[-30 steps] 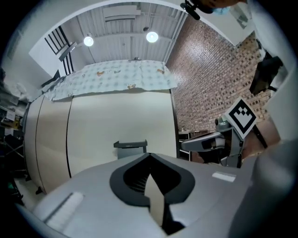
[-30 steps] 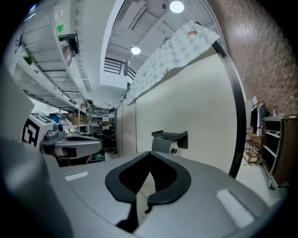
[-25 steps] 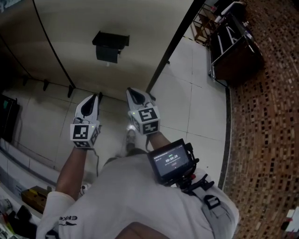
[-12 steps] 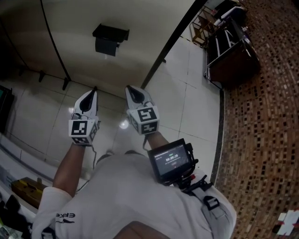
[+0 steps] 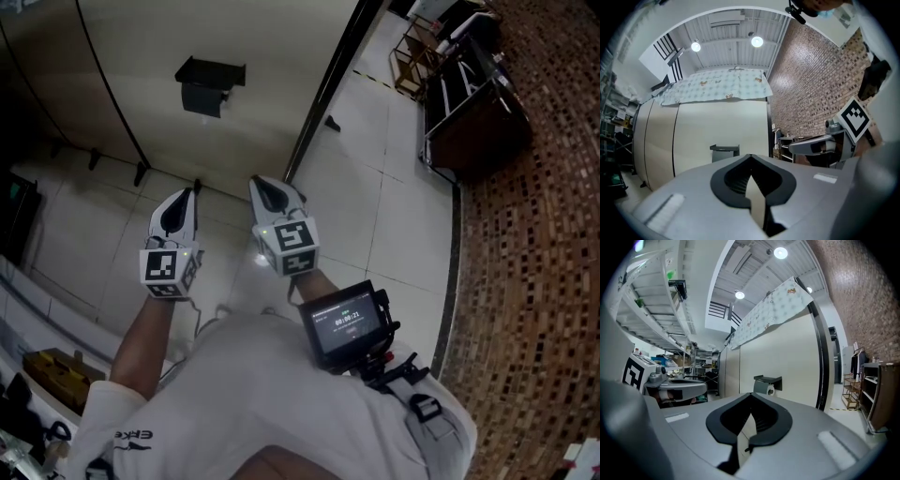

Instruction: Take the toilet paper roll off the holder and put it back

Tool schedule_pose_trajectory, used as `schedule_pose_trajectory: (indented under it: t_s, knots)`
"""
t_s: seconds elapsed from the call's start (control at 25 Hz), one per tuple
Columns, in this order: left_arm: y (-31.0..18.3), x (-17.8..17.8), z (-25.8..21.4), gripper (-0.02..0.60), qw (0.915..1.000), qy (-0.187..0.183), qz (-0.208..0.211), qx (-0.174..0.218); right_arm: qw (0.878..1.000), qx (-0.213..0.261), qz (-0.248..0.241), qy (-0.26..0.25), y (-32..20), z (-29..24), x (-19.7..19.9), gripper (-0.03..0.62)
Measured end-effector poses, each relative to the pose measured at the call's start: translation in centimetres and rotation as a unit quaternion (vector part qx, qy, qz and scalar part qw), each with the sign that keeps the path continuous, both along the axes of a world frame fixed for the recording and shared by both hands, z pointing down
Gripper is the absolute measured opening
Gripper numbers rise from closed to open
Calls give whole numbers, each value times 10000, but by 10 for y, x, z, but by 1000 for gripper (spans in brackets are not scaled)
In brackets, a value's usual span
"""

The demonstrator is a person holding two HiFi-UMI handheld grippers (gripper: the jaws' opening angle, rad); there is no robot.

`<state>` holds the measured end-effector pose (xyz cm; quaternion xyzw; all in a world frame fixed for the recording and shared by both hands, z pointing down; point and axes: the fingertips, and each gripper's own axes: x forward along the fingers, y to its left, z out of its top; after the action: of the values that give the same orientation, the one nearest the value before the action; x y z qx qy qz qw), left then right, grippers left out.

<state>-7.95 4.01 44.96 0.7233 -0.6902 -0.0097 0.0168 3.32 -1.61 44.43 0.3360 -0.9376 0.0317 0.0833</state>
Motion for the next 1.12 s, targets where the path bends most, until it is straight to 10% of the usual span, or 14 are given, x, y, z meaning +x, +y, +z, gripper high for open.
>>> schedule_pose_trajectory:
  t_s: [1.12]
  knots:
    - [0,20,-11,2,9994,-233,-239,128,9999,-33,-122,-55,1,1,19,12]
